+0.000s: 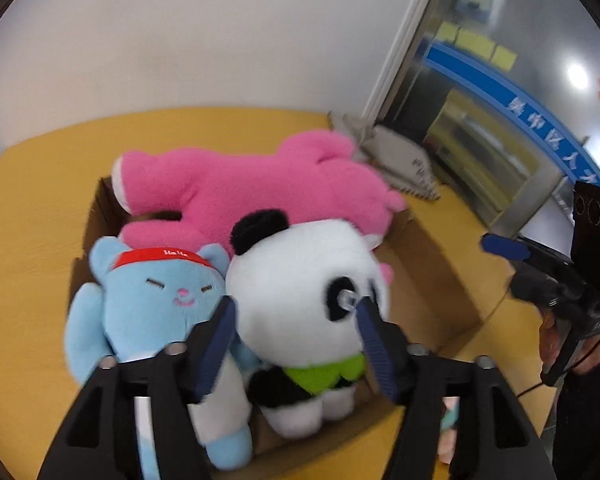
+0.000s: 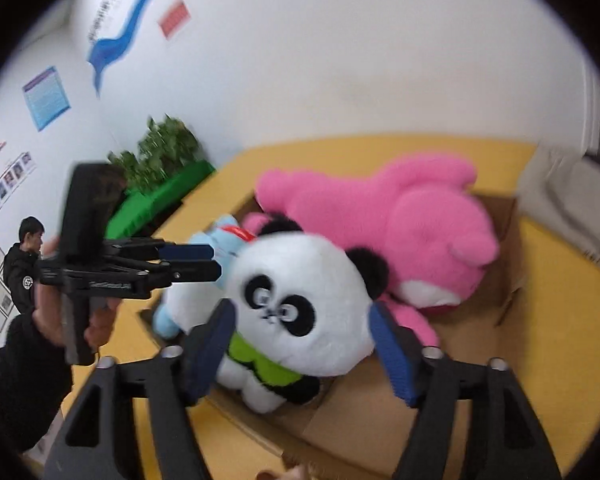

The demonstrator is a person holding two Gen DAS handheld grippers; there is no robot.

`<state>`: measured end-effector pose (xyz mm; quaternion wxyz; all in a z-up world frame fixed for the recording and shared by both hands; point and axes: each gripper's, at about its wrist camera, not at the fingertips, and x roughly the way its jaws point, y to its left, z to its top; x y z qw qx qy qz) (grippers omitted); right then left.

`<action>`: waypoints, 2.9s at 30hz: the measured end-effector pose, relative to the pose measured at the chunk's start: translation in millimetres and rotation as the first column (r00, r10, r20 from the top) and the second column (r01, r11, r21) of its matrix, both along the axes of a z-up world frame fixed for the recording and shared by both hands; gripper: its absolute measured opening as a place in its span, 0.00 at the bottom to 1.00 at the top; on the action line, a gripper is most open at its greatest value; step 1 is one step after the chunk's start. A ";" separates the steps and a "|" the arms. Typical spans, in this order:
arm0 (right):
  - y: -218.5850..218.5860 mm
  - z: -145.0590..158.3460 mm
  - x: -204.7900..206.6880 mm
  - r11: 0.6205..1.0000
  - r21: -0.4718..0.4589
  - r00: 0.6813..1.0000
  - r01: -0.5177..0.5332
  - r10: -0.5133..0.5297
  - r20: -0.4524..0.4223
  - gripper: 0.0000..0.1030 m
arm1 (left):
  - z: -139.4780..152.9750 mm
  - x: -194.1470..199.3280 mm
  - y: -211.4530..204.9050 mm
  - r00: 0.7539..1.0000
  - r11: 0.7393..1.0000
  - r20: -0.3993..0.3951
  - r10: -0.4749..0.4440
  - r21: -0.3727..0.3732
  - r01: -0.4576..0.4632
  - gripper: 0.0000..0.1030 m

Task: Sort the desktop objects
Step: 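Move the right gripper to the teal-and-pink pig plush and grasp it, then carry the pig plush with the right gripper into the box and release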

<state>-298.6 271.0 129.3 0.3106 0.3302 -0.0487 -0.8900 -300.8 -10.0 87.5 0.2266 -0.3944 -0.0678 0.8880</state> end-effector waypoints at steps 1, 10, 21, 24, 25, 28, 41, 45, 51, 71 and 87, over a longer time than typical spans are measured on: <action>4.9 13.1 23.0 1.000 -0.005 0.999 0.013 -0.013 -0.036 0.80 | 2.5 20.1 3.0 1.000 1.000 -0.012 -0.009 0.013 0.010 0.95; 44.7 -45.6 152.8 0.993 0.096 0.994 0.065 -0.073 0.082 0.82 | -61.6 118.3 70.9 0.979 0.982 0.147 -0.144 0.147 0.122 1.00; 2.0 -144.8 160.8 0.986 0.165 0.966 0.021 -0.062 0.250 0.76 | -123.9 85.0 159.7 0.937 0.981 0.306 -0.165 0.145 0.126 0.98; 1.2 -141.0 167.5 0.988 0.153 0.964 0.006 -0.046 0.261 0.72 | -123.6 97.2 163.1 0.919 0.961 0.311 -0.241 0.205 0.183 0.64; 2.1 -141.4 171.2 0.991 0.137 0.962 -0.011 -0.026 0.270 0.67 | -120.4 105.5 164.2 0.919 0.963 0.309 -0.246 0.187 0.194 0.60; 0.9 -142.8 185.9 0.990 0.121 0.953 -0.076 0.036 0.300 0.68 | -112.6 131.8 165.9 0.920 0.968 0.308 -0.243 0.138 0.209 0.61; -10.6 -154.4 176.1 0.996 0.084 0.949 -0.010 -0.017 0.315 0.76 | -140.5 122.4 168.8 0.898 0.965 0.358 -0.257 0.141 0.220 0.93; -5.1 -165.6 178.5 1.000 0.023 0.947 0.012 -0.018 0.322 0.71 | -145.3 123.6 169.4 0.878 0.942 0.364 -0.312 0.239 0.236 0.76; -1.7 -139.5 192.6 1.000 -0.012 0.973 -0.004 0.006 0.230 0.65 | -98.4 140.9 159.5 0.909 0.928 0.263 -0.322 0.278 0.248 0.71; 10.0 -9.8 34.3 0.981 0.157 0.993 -0.111 0.117 -0.032 0.64 | 18.4 -28.8 145.4 0.966 0.912 -0.013 -0.257 0.329 0.247 0.88; 14.8 -61.4 -33.0 0.970 0.215 0.991 -0.115 0.097 0.090 0.63 | -32.0 -112.8 168.8 0.961 0.962 0.154 -0.231 0.182 0.202 0.62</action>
